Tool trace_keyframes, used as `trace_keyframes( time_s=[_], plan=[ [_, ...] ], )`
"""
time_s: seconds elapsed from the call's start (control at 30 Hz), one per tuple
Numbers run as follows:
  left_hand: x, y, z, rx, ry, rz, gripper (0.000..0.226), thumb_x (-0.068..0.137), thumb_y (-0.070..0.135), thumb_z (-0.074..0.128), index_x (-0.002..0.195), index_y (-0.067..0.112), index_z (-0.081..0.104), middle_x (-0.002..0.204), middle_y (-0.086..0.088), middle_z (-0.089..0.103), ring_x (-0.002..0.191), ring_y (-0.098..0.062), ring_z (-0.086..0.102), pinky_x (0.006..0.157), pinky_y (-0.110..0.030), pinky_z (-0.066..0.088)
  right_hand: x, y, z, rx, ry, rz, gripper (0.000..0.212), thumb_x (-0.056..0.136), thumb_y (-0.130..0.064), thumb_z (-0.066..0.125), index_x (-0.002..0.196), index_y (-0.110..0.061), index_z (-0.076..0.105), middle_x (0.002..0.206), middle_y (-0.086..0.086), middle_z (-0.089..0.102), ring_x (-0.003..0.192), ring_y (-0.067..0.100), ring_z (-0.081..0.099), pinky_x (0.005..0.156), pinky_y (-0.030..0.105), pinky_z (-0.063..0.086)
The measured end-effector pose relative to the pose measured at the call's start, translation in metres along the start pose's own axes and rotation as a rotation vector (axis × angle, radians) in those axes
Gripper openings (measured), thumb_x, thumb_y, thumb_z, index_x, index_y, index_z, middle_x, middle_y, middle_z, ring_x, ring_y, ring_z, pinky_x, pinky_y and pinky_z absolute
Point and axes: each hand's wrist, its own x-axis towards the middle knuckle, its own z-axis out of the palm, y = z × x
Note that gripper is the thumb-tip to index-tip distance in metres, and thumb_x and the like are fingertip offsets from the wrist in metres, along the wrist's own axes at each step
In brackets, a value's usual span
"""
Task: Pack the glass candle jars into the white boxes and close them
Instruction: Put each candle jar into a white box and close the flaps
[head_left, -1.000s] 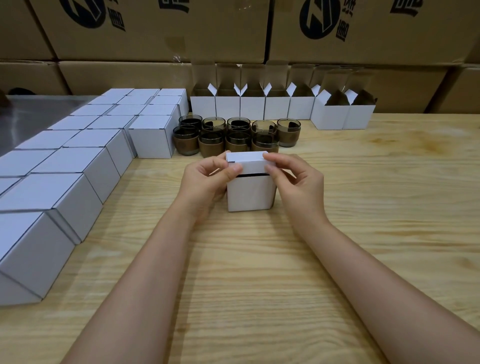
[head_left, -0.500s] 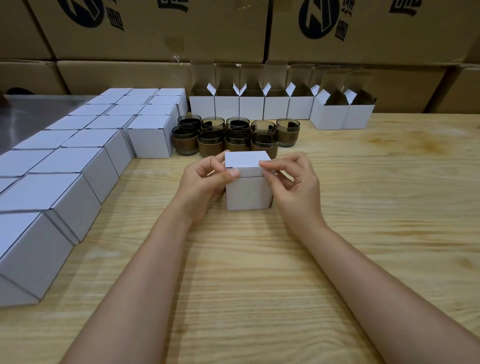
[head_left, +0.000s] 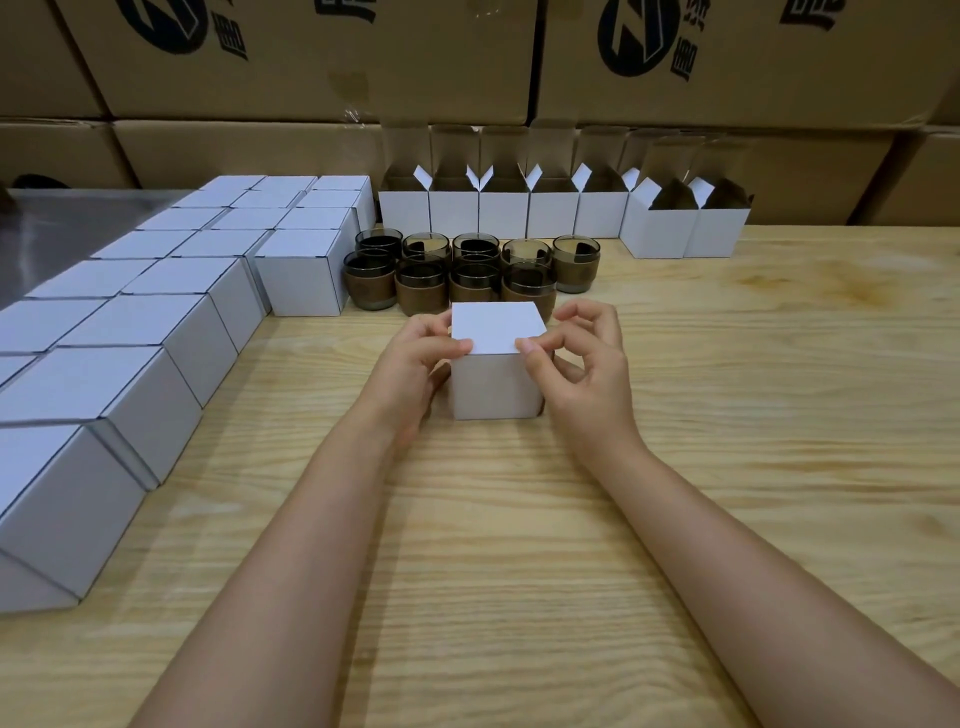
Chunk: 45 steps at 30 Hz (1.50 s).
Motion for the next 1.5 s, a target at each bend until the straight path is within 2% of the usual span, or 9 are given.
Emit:
trace_keyframes(
  time_s=[0.1,0.2,0.33,0.47,0.6,0.73,0.87,1.13,1.5],
  plan=[
    [-0.001,0.001,0.001,-0.039,0.017,-0.031,0.024,0.082,-0.005,0.053,0.078,0.017,0.045,0.116,0.003,0.061,0.097,-0.014,0.059,0.073,-0.025,0.042,0.001,0.001,-0.003,0.063,-0.026,-0.011,0.012,0.087,-0.007,0.066,0.075,-0.010,0.066,0.113,0.002,0.047,0.108,0.000,0.049,0.077,0.013,0.048],
    [-0.002,0.001,0.000,-0.106,0.017,-0.031,0.027,0.086,-0.006,0.052,0.088,0.020,0.046,0.111,0.001,0.061,0.091,-0.011,0.058,0.070,-0.021,0.043,0.005,0.004,-0.008,0.137,-0.050,0.072,0.013,0.084,-0.018,0.058,0.089,-0.014,0.069,0.120,0.007,0.051,0.111,0.013,0.055,0.087,0.027,0.047],
    [-0.005,0.002,0.000,-0.068,-0.027,0.000,0.023,0.090,-0.002,0.048,0.089,0.020,0.050,0.094,0.006,0.060,0.085,-0.008,0.057,0.069,-0.019,0.043,0.008,0.004,-0.008,0.354,-0.131,0.261,0.013,0.089,-0.010,0.056,0.089,-0.017,0.066,0.124,0.006,0.056,0.083,-0.005,0.061,0.075,0.030,0.047],
    [-0.007,0.003,0.000,0.006,0.046,0.055,0.019,0.095,0.010,0.045,0.083,0.015,0.059,0.113,0.002,0.062,0.114,-0.017,0.054,0.091,-0.030,0.040,0.011,0.004,-0.010,0.403,-0.148,0.315,0.020,0.091,-0.012,0.053,0.083,-0.022,0.068,0.121,0.000,0.060,0.093,-0.005,0.061,0.070,0.021,0.047],
    [-0.015,0.004,0.002,0.678,0.320,0.656,0.022,0.091,0.021,0.050,0.091,0.008,0.069,0.120,-0.002,0.064,0.116,-0.012,0.056,0.103,-0.033,0.038,0.012,0.004,-0.012,0.466,-0.134,0.336,0.034,0.098,-0.017,0.043,0.082,-0.023,0.072,0.119,-0.002,0.065,0.107,0.006,0.059,0.075,0.025,0.046],
    [-0.023,-0.009,0.020,1.310,0.263,1.017,0.035,0.089,0.037,0.053,0.100,0.010,0.072,0.106,-0.002,0.071,0.100,-0.019,0.067,0.106,-0.045,0.028,0.012,0.005,-0.012,0.475,-0.145,0.315,0.037,0.099,-0.021,0.041,0.081,-0.025,0.074,0.102,-0.008,0.070,0.092,0.006,0.062,0.072,0.025,0.046],
    [-0.030,-0.024,0.034,1.589,0.298,0.949,0.047,0.078,0.053,0.066,0.095,0.009,0.070,0.099,-0.004,0.070,0.094,-0.022,0.067,0.105,-0.047,0.031,0.011,0.005,-0.013,0.473,-0.182,0.311,0.033,0.097,-0.029,0.044,0.088,-0.023,0.075,0.104,-0.005,0.071,0.092,0.013,0.063,0.074,0.029,0.050],
    [-0.031,-0.006,-0.002,1.638,0.543,0.761,0.025,0.069,0.024,0.069,0.080,0.005,0.057,0.075,-0.011,0.058,0.068,-0.031,0.057,0.076,-0.038,0.045,0.013,0.006,-0.008,0.426,-0.163,0.344,0.023,0.100,-0.023,0.042,0.112,-0.023,0.061,0.102,0.005,0.063,0.086,0.022,0.063,0.080,0.037,0.049],
    [-0.005,0.020,-0.109,1.589,0.686,0.496,0.036,0.086,0.022,0.069,0.118,0.006,0.062,0.127,-0.013,0.061,0.124,-0.032,0.049,0.098,-0.045,0.029,0.014,0.007,-0.007,0.418,-0.163,0.385,0.019,0.098,-0.014,0.044,0.103,-0.015,0.062,0.091,0.011,0.065,0.087,0.026,0.059,0.078,0.033,0.049]
  ],
)
